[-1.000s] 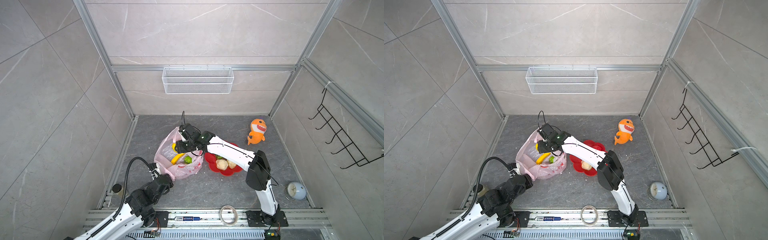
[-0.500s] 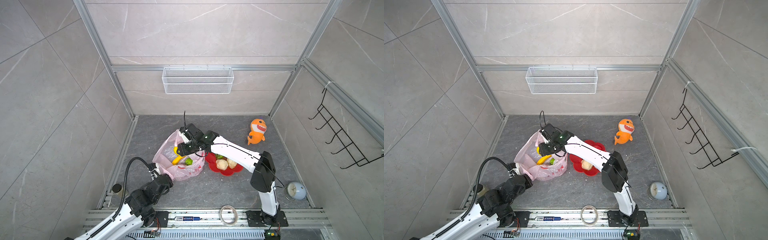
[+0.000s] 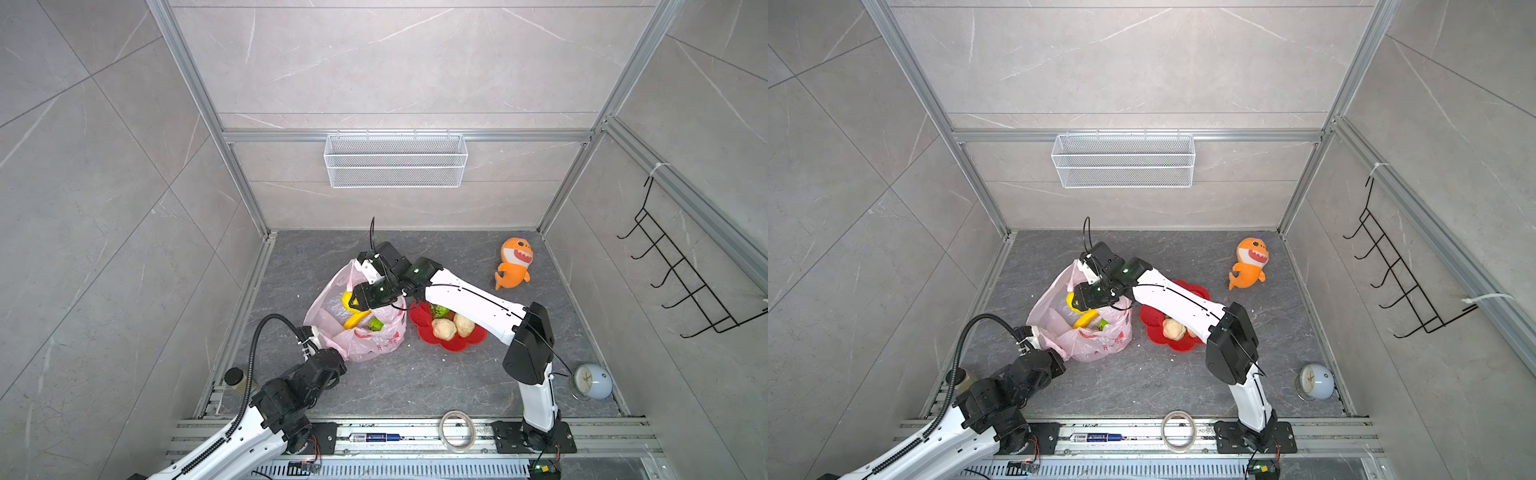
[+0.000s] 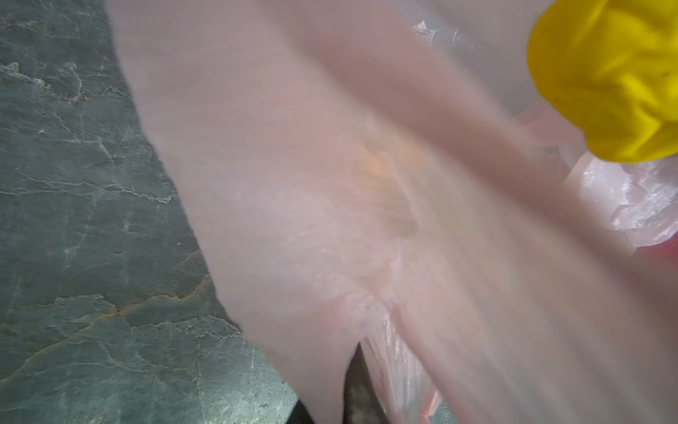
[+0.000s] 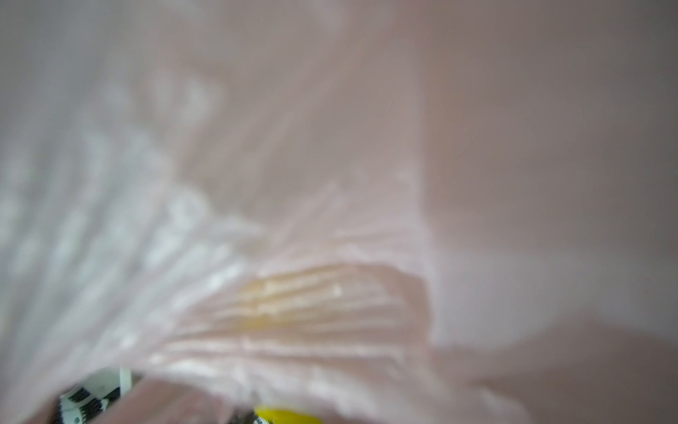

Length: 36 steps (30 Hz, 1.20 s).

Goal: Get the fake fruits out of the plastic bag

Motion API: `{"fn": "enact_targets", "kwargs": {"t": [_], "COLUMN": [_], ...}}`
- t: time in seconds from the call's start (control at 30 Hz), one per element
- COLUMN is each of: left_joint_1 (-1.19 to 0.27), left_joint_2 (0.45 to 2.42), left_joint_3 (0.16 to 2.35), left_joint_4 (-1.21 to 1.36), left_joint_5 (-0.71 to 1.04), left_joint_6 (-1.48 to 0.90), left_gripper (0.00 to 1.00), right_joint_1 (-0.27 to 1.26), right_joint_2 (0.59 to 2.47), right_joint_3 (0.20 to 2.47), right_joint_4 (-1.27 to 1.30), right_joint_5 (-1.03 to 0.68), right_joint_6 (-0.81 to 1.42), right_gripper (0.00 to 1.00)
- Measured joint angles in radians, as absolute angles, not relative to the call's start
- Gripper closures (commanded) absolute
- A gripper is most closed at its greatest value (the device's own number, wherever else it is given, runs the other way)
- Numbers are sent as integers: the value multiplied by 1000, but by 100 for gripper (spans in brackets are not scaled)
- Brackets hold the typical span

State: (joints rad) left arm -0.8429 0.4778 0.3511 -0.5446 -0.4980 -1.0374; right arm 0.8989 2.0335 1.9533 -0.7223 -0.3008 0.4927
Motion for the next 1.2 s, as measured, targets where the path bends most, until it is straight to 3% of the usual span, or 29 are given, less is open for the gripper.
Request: {"fn": "enact_targets", "kwargs": {"t": [0.63, 0.87, 1.2], "left_joint_1": [-843, -843, -843], "left_joint_2": [485, 461, 448], "left_joint_3": [351, 352, 352], "left_joint_4": [-545, -558, -584], "left_joint_5": [-528, -558, -555], "left_joint_6": [-1045, -1053, -1059], "left_gripper": [100, 100, 100], "right_joint_1": [878, 875, 875], "right_joint_2": [2028, 2048, 2124], "right_joint_3": [2130, 2293, 1972], "right_joint_4": [-878, -1002, -779], "right_joint_5": [-386, -393, -332], "right_joint_6": [455, 394, 396], "right_gripper": [44, 45, 47]}}
